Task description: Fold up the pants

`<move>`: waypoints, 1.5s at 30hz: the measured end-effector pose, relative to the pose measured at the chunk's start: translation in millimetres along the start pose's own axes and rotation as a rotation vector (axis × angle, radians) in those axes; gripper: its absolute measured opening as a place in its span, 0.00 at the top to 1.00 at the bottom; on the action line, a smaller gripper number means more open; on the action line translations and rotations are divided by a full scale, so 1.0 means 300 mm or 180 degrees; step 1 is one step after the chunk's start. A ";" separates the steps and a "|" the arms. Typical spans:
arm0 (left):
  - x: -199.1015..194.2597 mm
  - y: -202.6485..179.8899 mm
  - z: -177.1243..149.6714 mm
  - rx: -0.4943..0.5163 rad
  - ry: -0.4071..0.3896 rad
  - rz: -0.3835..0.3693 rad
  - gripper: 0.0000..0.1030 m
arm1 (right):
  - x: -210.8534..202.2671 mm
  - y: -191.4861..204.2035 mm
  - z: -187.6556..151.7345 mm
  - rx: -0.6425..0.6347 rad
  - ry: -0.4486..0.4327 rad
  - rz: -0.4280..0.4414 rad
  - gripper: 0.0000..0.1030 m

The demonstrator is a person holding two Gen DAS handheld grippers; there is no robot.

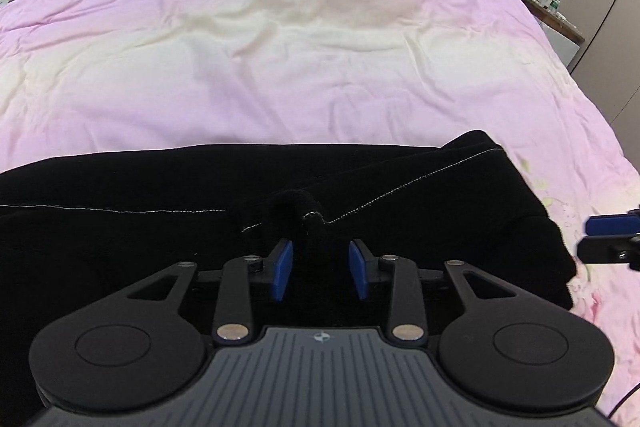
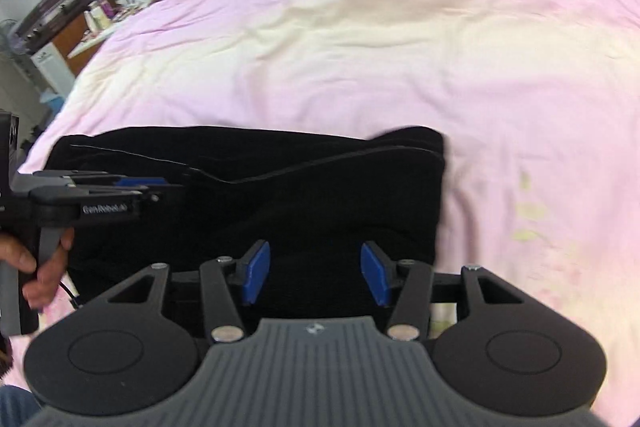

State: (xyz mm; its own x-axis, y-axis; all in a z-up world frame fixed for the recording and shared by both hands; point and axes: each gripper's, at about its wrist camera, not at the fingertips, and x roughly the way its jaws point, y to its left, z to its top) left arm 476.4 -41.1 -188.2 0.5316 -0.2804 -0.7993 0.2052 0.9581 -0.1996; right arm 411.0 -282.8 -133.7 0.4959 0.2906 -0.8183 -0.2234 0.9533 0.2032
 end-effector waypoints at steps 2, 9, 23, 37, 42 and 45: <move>0.012 -0.006 -0.006 -0.0034 -0.0027 0.0124 0.93 | -0.022 -0.100 -0.028 0.0040 -0.0008 -0.0104 0.54; -0.044 0.041 0.054 -0.0023 -0.0095 0.0398 0.95 | -0.015 -0.295 -0.058 0.0176 -0.0114 -0.0034 0.79; -0.029 0.046 -0.007 0.0176 0.0119 0.0363 0.91 | 0.157 -0.241 -0.348 0.0189 0.0559 0.0158 1.00; -0.032 0.043 -0.120 -0.0586 0.0279 0.0070 0.60 | 0.152 -0.101 -0.349 -0.1612 -0.0024 -0.0441 0.76; -0.142 0.037 -0.099 -0.0585 0.0005 -0.0134 0.65 | 0.187 -0.036 -0.386 -0.2074 -0.0200 -0.0631 0.77; -0.125 0.020 -0.108 -0.0418 0.0132 -0.0061 0.65 | 0.187 -0.047 -0.396 -0.2047 -0.0288 -0.0698 0.95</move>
State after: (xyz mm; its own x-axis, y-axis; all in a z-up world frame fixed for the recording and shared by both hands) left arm 431.0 -23.0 -177.8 0.4935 -0.2988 -0.8168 0.1042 0.9527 -0.2855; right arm 342.3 -289.7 -246.3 0.6485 0.1288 -0.7502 -0.5498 0.7609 -0.3446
